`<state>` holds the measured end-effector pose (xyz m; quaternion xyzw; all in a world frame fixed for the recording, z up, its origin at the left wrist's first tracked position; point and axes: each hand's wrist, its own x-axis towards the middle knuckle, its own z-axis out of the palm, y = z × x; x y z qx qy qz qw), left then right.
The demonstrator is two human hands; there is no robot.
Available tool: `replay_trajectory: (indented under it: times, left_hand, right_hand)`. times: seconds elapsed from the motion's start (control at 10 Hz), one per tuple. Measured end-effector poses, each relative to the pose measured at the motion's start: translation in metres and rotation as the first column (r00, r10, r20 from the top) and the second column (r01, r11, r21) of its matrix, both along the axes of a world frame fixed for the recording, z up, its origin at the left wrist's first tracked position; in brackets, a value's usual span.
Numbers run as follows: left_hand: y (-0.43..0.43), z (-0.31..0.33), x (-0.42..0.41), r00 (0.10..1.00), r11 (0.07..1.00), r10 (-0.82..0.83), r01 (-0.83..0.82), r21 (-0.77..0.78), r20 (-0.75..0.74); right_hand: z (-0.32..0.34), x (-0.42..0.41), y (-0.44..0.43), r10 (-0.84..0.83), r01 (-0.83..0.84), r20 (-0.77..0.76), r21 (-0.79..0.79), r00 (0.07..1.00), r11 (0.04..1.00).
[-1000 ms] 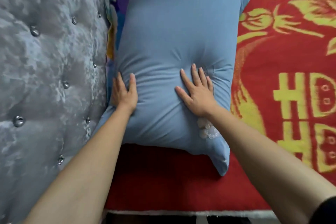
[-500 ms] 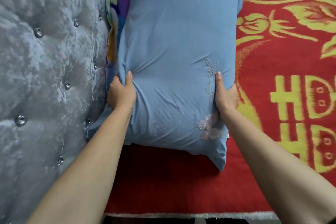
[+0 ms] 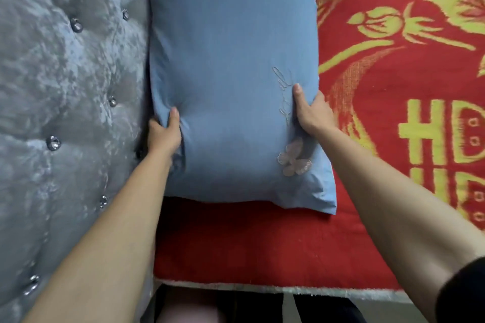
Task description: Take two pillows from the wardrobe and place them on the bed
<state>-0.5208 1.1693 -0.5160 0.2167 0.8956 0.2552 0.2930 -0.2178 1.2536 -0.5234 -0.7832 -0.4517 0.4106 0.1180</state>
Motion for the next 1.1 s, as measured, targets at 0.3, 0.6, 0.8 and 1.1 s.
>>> replay_trajectory:
  times: [0.3, 0.6, 0.8, 1.1]
  left_hand:
    - [-0.016, -0.019, 0.004, 0.993, 0.996, -0.006, -0.005, -0.088, -0.117]
    - [-0.072, -0.040, 0.054, 0.770, 0.895, -0.445, 0.402, -0.193, -0.457]
    - [-0.058, -0.029, 0.043, 0.743, 0.809, -0.577, 0.464, -0.361, -0.338]
    - [-0.062, 0.069, 0.089, 0.834, 0.805, -0.542, 0.482, -0.345, -0.100]
  right_hand:
    - [-0.021, 0.004, -0.051, -0.147, 0.147, -0.006, 0.079, 0.989, 0.986]
    - [-0.059, 0.014, -0.113, 0.360, -0.428, 0.276, 0.245, 0.891, 0.870]
    - [-0.044, 0.022, -0.108, 0.476, -0.499, 0.165, 0.142, 0.864, 0.855]
    - [0.074, 0.033, -0.083, 0.683, -0.664, 0.067, -0.180, 0.728, 0.726]
